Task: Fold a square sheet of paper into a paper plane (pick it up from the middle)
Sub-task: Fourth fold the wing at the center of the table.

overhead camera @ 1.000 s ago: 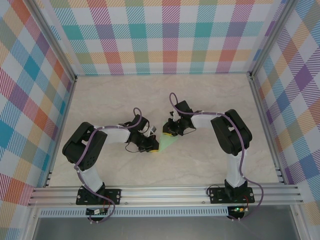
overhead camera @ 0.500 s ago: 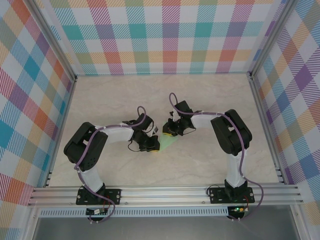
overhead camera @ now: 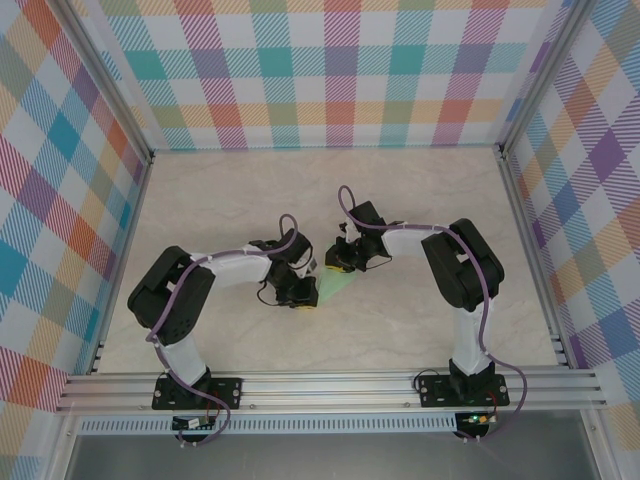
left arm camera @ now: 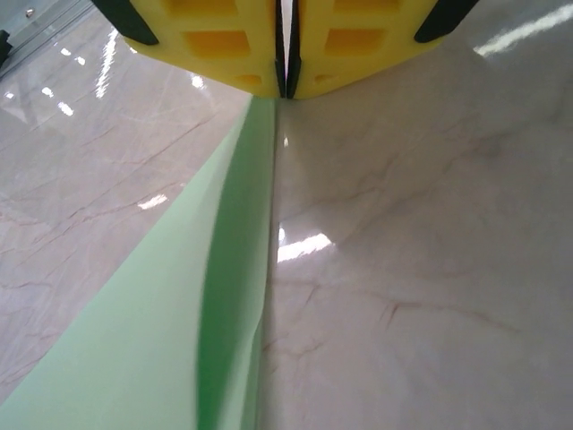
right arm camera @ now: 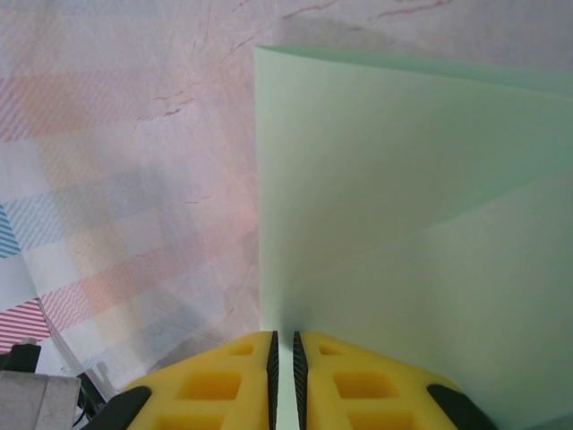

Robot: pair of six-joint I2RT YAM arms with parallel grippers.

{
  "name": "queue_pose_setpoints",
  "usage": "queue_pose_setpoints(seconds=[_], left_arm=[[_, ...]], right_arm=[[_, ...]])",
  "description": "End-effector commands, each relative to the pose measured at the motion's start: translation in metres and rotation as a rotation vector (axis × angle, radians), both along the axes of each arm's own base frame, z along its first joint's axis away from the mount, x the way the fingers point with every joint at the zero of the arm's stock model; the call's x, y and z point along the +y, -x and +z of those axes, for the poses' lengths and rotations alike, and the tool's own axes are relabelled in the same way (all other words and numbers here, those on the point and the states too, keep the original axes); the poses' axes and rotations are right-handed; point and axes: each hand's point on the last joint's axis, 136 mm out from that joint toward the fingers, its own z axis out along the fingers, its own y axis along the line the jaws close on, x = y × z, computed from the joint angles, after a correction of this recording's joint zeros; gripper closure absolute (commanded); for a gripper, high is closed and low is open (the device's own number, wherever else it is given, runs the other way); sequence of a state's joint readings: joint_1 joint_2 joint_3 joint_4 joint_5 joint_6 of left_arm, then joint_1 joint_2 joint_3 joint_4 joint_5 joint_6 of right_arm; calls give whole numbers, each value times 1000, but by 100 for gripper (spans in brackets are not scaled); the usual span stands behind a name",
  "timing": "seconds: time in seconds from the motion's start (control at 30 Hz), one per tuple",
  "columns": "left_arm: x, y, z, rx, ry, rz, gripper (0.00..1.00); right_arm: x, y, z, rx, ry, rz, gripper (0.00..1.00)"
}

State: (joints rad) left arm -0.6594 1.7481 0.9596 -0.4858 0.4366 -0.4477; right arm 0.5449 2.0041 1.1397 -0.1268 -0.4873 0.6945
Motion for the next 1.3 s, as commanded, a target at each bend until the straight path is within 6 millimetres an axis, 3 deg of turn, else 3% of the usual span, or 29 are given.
queue_pose_setpoints(seconds=[0.0,0.2,0.4,0.57,0.73,1.27], left_arm=[[24,35,8,104,-98,-9,86],[-5,-4,58,-49,55,45,84],[-32,-44,69,-127,147,106,84],[-47,-51,46,-70,192,135,85],[-45,-49,22,-41,190,161,85],[-11,5,-36,120,163,217,84]], right_arm=[[-39,29,-60,119,212,-25,84],[-39,29,-61,120,212,-25,84],[-38,30,-62,124,207,-21,84],[-38,30,-62,127,206,-22,84],[-39,31,-63,130,207,-19,84],[-43,36,-68,137,229,-13,84]])
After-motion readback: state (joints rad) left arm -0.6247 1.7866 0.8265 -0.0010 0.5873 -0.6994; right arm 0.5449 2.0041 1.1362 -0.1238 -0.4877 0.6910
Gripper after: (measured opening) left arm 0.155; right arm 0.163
